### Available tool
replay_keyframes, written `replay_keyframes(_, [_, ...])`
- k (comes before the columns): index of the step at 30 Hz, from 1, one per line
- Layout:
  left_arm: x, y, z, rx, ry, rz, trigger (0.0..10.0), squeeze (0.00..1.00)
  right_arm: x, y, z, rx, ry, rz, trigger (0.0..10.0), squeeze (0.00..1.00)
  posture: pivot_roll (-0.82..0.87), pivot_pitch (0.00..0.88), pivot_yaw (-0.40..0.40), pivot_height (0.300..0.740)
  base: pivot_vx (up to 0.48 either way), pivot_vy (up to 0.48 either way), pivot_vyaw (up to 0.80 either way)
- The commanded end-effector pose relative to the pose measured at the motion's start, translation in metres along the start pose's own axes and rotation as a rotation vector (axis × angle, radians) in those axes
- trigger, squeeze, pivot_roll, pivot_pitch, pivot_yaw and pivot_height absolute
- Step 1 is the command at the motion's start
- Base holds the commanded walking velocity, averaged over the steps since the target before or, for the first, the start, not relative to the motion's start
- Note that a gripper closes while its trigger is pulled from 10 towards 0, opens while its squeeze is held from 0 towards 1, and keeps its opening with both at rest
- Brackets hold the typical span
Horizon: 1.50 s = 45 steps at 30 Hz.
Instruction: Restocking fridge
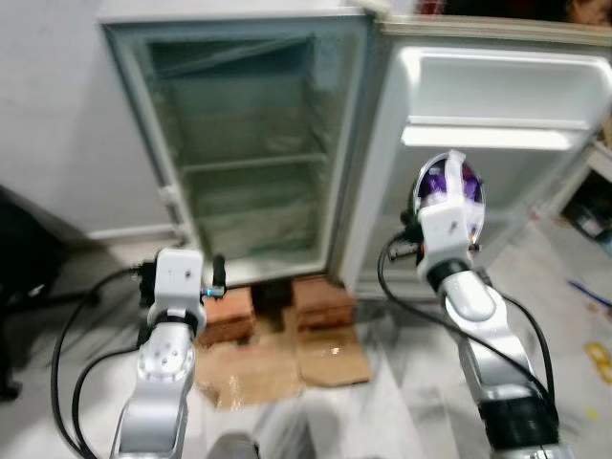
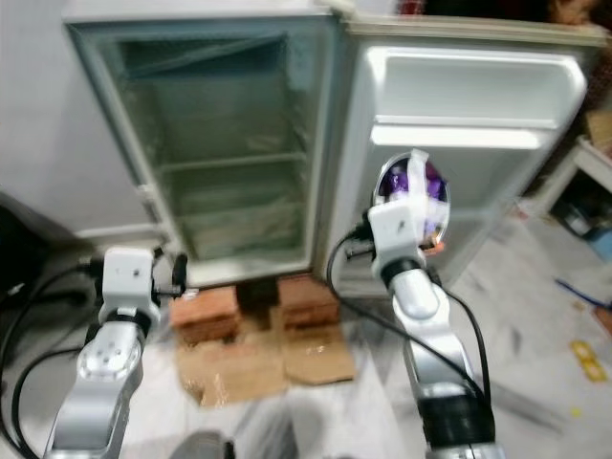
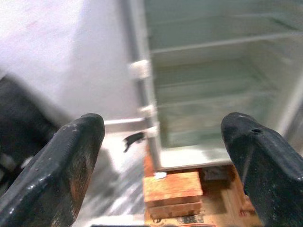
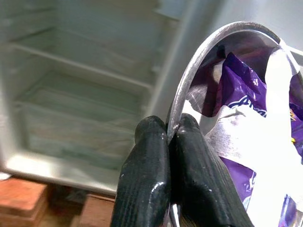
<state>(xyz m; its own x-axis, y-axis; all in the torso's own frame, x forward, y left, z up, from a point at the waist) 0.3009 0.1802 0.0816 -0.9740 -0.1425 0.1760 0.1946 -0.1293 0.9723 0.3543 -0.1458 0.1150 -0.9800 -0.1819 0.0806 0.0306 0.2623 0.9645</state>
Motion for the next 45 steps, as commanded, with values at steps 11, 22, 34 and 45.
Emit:
replay_keyframes(11, [-0.001,0.010,0.000,0.076,-0.025,-0.019,10.0,0.00,-0.002,0.010,0.008,0.061,0.078,-0.058,10.0,0.00,0.09,0.000,-0.060,0.740,0.000,0.000,0.72])
replay_keyframes(22, [0.003,0.006,-0.003,0.104,-0.043,-0.007,10.0,0.00,0.004,0.019,0.039,0.129,0.237,-0.122,10.0,0.00,0.09,0.000,-0.062,0.740,0.000,0.074,0.77])
replay_keyframes(34, [0.005,0.006,-0.005,0.124,-0.066,0.000,10.0,0.00,0.007,0.019,0.033,0.115,0.245,-0.131,10.0,0.00,0.08,0.000,-0.064,0.740,0.000,0.000,0.05])
replay_keyframes(45, [0.004,0.004,-0.005,0.131,-0.089,0.011,10.0,0.00,0.004,0.029,0.026,0.145,0.268,-0.166,10.0,0.00,0.07,0.000,-0.060,0.740,0.000,0.393,0.00])
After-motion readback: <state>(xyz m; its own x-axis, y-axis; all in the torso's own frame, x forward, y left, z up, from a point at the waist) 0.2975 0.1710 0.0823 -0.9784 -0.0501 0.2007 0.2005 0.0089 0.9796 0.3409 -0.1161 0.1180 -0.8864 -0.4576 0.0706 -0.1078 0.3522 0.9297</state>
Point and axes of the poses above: a point about 5 cm out from each wrist's last joint towards the gripper, its own x axis pointing back from the gripper into the wrist, its own y axis along the axis of the wrist's last joint, z = x × y, the point moved 6 cm from there along -x, pointing out of the wrist towards the gripper, and after that the axes turned 1 degree about -x, right-handed, at the moved point
